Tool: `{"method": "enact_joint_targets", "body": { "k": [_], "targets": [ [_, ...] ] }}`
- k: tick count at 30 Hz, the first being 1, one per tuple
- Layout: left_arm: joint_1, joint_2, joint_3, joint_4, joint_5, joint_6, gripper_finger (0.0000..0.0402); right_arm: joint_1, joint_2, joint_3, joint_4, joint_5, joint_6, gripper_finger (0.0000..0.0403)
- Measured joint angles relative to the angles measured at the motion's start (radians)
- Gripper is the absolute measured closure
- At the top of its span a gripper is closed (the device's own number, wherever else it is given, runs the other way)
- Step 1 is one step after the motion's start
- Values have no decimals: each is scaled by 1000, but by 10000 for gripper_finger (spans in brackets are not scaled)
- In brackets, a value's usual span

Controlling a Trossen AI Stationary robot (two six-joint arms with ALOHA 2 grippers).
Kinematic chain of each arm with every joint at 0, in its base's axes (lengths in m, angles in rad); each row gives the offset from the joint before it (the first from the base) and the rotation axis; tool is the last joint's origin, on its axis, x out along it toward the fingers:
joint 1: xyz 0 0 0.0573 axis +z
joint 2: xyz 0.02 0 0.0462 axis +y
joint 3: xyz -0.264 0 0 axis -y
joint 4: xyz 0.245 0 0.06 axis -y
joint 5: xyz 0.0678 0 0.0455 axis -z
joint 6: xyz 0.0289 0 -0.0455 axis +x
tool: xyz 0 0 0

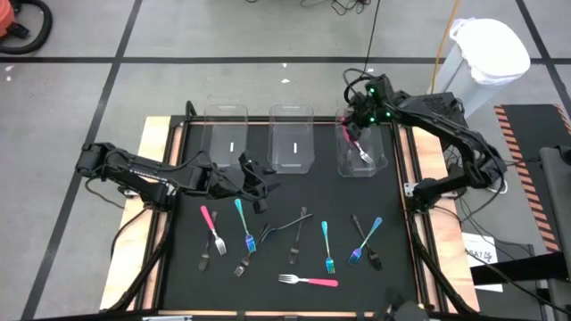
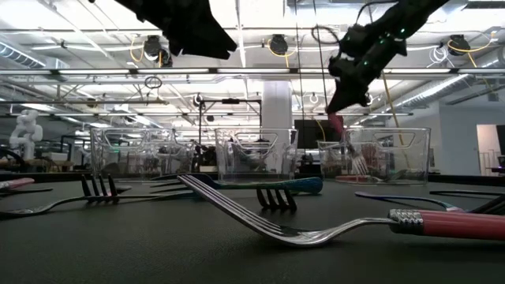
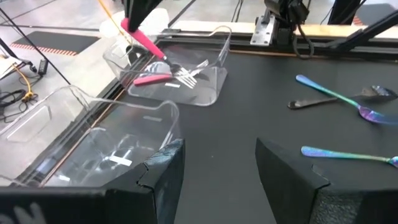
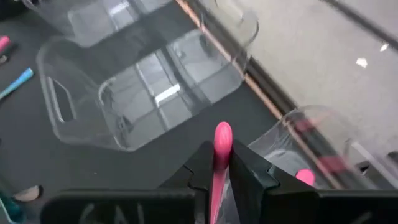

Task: Sort silverware by color (type)
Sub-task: Put the pink fork into the right transparent bin

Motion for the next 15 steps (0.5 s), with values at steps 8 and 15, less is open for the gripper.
{"method": "enact_joint_targets", "body": {
  "k": [8,15],
  "targets": [
    [-1,0,0,-66,0,-3,204,-1,75,0,7,71,16,369],
    [-20,0,0,-81,-1,-11,204,-1,86,0,21,77,19,359]
  ]
}}
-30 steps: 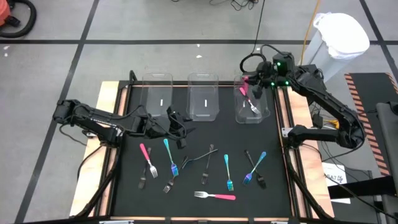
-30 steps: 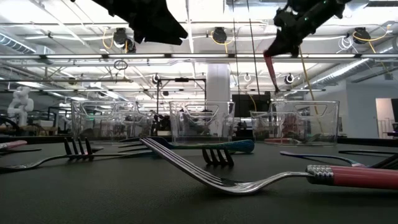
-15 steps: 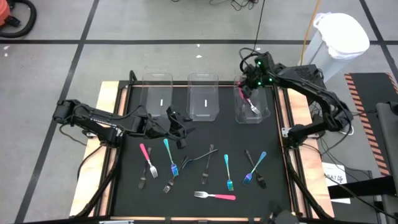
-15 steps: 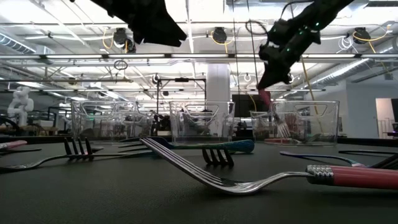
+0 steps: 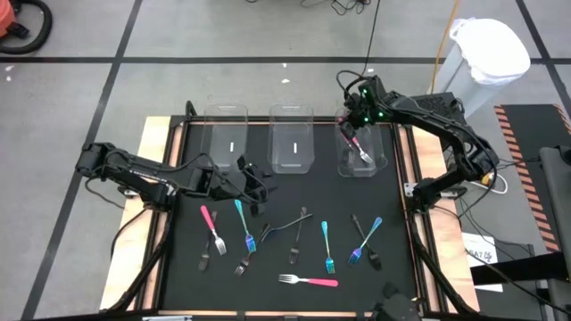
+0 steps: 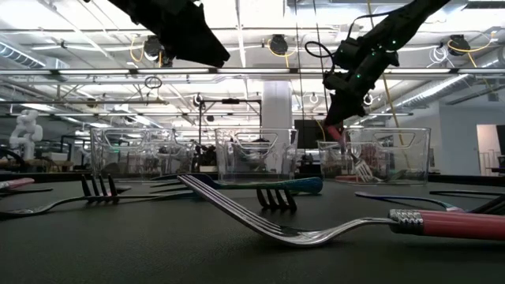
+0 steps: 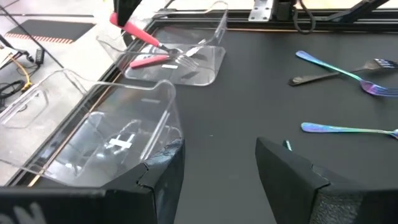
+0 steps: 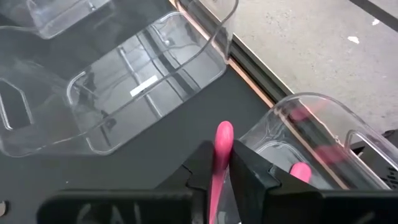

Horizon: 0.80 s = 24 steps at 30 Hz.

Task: Sort silverware by color (type)
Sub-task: Put the pink fork into the right transparent bin, then put the blue fork into the middle transparent bin

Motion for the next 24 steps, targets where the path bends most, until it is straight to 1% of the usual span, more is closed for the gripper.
{"method": "enact_joint_targets", "body": {
  "k": [2,9,16,20,24],
  "targets": [
    [-8,0,0,0,0,0,204,0,-2,0,-2,7,-1,346],
    [-15,0,0,1,0,0,204,0,-2,-2,-28,107,-10,296],
    [-15,0,0,2,0,0,204,0,-17,-2,-26,108,1,262],
    [-14,0,0,2,0,0,204,15,-79,-2,-25,108,36,257],
    [-14,0,0,2,0,0,204,66,-192,-2,-40,108,80,263]
  ]
}}
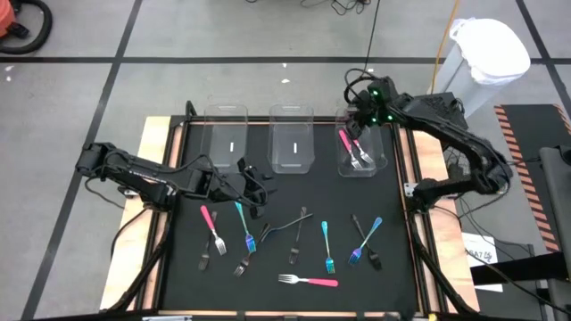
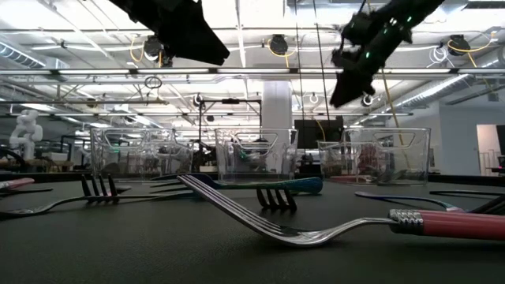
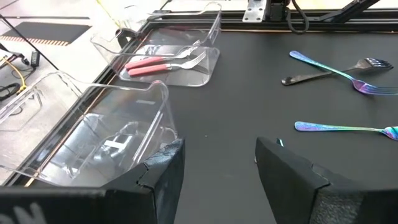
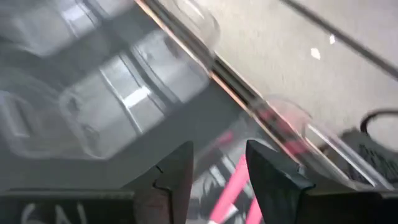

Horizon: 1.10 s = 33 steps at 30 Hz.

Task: Sort silverware by color (type)
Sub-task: Put the blue fork into the middle transparent bin

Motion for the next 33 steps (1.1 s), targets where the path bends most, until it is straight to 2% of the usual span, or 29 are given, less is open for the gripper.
{"method": "enact_joint_targets", "body": {
  "k": [3,9,17,22,27,33],
  "targets": [
    [0,0,0,0,0,0,204,75,-100,1,-21,28,32,269],
    [0,0,0,0,0,8,204,311,-264,-7,-27,174,105,272],
    [-2,0,0,-1,-31,-10,204,611,-407,-217,116,345,228,273],
    [-29,0,2,-4,-55,-25,204,751,-434,-364,205,461,325,273],
    [-70,13,35,7,-55,-25,204,876,-420,-432,298,548,351,273],
    [-115,112,86,-1,-62,-24,204,999,-351,-497,507,575,311,273]
  ]
}}
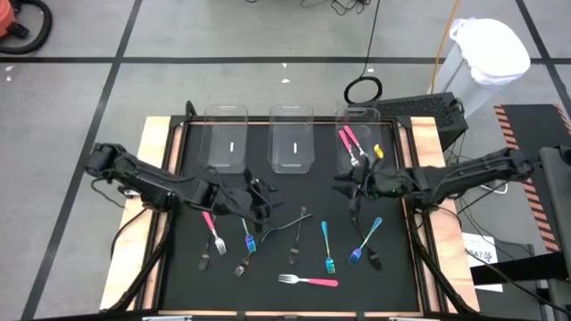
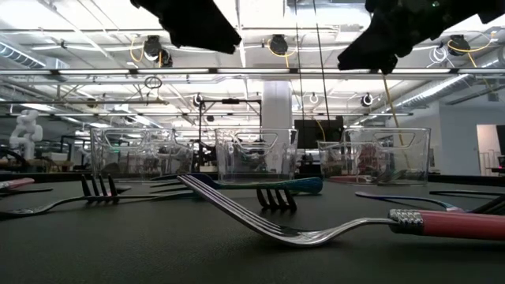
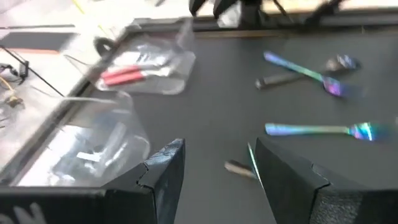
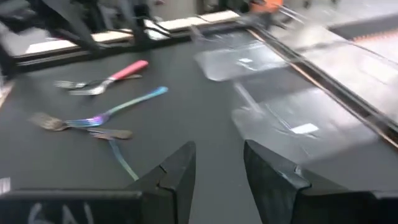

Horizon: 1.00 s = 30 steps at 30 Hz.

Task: Sort silverware by color (type)
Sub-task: Put the blue fork into the middle transparent bin

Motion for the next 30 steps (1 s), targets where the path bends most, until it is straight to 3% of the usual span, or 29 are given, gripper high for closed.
{"method": "enact_joint_targets", "body": {
  "k": [5,15,30],
  "targets": [
    [-17,96,51,-28,9,-3,197,58,86,-20,133,-1,-63,273],
    [-35,236,125,-61,40,-76,121,75,174,-20,190,-5,-70,273],
    [-134,367,125,-106,40,-341,117,94,271,-20,191,-5,3,273]
  ]
}}
